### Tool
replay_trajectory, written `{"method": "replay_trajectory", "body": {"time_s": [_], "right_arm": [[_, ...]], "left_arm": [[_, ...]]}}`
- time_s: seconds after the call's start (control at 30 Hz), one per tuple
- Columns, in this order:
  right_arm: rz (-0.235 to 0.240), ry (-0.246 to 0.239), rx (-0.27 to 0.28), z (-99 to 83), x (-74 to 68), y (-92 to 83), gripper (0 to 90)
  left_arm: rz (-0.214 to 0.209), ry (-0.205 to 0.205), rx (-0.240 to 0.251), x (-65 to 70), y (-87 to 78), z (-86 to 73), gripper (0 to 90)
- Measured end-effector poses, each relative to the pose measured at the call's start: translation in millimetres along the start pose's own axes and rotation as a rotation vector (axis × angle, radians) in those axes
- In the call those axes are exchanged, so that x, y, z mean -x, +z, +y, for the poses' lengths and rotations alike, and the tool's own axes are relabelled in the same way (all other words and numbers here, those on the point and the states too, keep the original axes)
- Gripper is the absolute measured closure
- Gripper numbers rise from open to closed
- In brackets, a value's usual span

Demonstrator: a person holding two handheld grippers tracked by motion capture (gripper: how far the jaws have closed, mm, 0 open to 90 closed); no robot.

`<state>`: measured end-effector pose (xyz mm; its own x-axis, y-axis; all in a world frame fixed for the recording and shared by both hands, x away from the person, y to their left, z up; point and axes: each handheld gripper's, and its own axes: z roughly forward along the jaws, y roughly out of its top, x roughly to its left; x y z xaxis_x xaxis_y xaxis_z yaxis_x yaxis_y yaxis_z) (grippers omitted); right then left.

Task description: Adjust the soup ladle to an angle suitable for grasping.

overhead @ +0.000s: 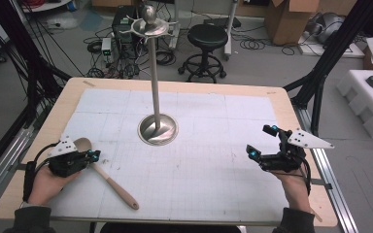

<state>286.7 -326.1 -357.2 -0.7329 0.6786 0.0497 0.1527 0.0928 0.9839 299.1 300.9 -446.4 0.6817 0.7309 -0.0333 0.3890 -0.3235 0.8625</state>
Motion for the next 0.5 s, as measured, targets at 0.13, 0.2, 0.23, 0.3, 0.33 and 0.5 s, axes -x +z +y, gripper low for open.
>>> {"method": "replay_trajectory", "body": {"time_s": [0.13, 0.2, 0.23, 0.3, 0.33, 0.5], "right_arm": [[0.002, 0.000, -0.003, -0.6, 0.0, 0.9, 2.0], [0.003, 0.002, -0.003, -0.6, -0.1, 0.7, 2.0], [0.002, 0.001, 0.001, -0.7, 0.1, 0.7, 2.0], [0.002, 0.002, 0.001, -0.9, 0.2, 0.6, 2.0], [0.003, 0.007, -0.001, -1.1, -0.1, 0.6, 2.0], [0.008, 0.003, -0.004, -1.2, -0.4, 2.2, 2.0]], "left_arm": [[0.005, 0.008, -0.037, 0.7, 3.8, -1.2, 89.8], [0.010, 0.012, -0.043, 1.1, 4.5, -0.9, 89.7], [0.014, 0.005, -0.047, 1.1, 4.8, -0.9, 89.7], [0.018, -0.004, -0.065, 0.3, 5.4, -0.8, 89.7], [0.015, -0.019, -0.080, 0.4, 6.3, -1.0, 89.8], [0.022, -0.034, -0.135, 1.7, 8.5, 0.9, 89.9]]}}
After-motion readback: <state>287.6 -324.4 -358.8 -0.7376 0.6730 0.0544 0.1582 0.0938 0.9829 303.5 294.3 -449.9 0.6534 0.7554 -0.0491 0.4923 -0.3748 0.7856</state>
